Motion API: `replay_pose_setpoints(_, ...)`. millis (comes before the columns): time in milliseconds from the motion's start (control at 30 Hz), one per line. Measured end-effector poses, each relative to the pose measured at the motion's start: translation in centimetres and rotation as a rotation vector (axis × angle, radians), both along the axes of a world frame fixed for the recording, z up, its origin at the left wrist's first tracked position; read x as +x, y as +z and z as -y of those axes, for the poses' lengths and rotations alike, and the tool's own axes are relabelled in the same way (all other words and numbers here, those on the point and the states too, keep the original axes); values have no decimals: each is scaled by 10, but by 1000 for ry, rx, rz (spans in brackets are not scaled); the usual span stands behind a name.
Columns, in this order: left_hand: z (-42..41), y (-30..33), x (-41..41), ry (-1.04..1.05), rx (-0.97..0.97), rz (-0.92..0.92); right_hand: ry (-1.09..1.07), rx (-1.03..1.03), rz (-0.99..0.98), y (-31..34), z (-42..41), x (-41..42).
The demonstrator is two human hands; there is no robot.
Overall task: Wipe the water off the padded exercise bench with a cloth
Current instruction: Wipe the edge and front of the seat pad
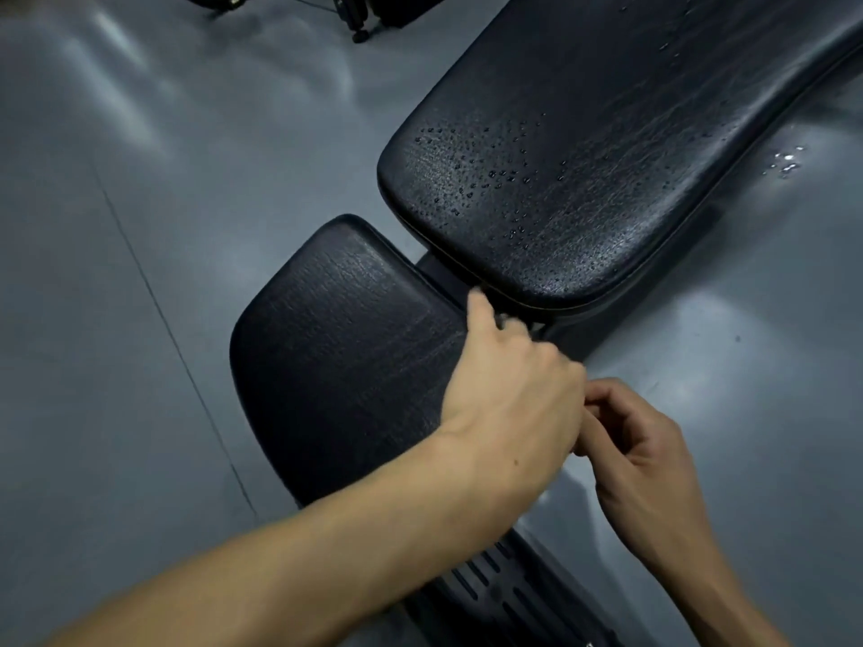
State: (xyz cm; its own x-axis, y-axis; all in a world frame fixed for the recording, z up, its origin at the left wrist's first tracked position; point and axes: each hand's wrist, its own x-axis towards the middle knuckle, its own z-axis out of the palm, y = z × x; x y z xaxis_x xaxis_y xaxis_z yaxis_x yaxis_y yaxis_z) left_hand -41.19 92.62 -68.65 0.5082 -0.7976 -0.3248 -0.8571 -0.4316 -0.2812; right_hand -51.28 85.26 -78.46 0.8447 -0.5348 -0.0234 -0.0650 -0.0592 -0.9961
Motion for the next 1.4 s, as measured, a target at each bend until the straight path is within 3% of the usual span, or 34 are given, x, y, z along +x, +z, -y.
replay_pose_setpoints(133, -5, -2, 0, -199, -83, -54, -28, 2, 9, -1, 7, -6)
replay_pose_setpoints(233, -18, -2, 11, -212, -314, -129, -78, 26, 89, 0, 12, -9)
replay_pose_setpoints(333, -31, 5, 21, -131, -455, -381, -147, 22, 198, 4, 19, -6)
replay_pose_setpoints(400, -35, 17, 28, -106, -556, -567, -37, 28, 266, 8, 23, -2)
replay_pose_setpoints(533, -39, 33, 42, -80, -646, -700, 261, 137, 320, 24, 28, 3)
replay_pose_setpoints(700, -44, 30, 50, 34, -831, -639, 232, 113, 208, 31, 44, 2)
replay_pose_setpoints(900, -75, 24, 72, 158, -978, -395, -83, -24, -31, 1, 36, -10)
replay_pose_setpoints(1100, -107, 9, 67, 100, -957, -214, -192, -236, 55, 2, 16, 12)
replay_pose_setpoints(1267, -122, 3, 59, 62, -887, -126, -182, -106, 164, 14, -13, 30)
replay_pose_setpoints(1400, -132, 2, 55, 87, -876, -114, -146, -136, 213, 20, -29, 16)
